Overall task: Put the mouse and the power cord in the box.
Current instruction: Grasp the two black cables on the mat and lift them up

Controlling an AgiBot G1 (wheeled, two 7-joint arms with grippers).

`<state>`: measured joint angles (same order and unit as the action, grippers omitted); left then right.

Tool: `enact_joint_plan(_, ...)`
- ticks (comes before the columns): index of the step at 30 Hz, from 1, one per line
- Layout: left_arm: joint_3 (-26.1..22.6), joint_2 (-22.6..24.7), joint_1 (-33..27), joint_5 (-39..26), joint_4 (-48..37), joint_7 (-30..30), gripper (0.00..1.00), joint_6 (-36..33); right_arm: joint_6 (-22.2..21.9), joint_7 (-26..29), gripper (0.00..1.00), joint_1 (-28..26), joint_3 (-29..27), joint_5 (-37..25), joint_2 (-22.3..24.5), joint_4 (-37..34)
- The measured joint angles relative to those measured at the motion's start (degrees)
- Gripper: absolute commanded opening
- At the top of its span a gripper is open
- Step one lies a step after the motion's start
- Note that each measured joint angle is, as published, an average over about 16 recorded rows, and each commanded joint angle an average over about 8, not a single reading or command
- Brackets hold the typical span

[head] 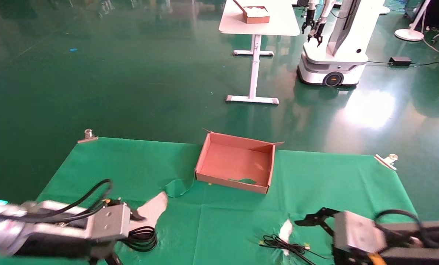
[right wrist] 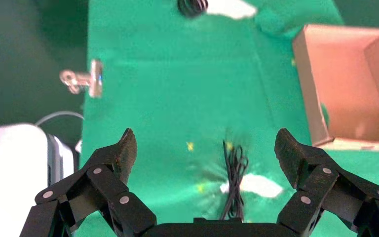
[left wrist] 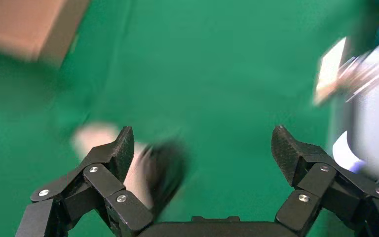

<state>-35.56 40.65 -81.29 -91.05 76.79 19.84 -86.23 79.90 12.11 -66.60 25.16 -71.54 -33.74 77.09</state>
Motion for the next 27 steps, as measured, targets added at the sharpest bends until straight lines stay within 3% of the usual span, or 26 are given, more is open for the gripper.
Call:
enact_joint_plan(13, -5.6, 5.0, -2.0, -14.8, -2.0, 1.7, 1.00, 3.4, -0.1, 1.5, 1.00, -1.4, 1.4, -3.3, -0.9, -1.2)
enact_joint_plan(22, -11.4, 12.0, -1.2, -30.6, -7.6, 3.2, 1.00, 9.9, -0.2, 2.9, 1.00, -1.4, 1.5, -3.4, -0.6, -1.8)
enact_joint_plan(27, -13.4, 15.3, -1.1, -36.4, -11.8, 3.4, 1.00, 13.3, -0.2, 3.4, 1.00, -1.2, 1.5, -3.6, -0.1, -1.8)
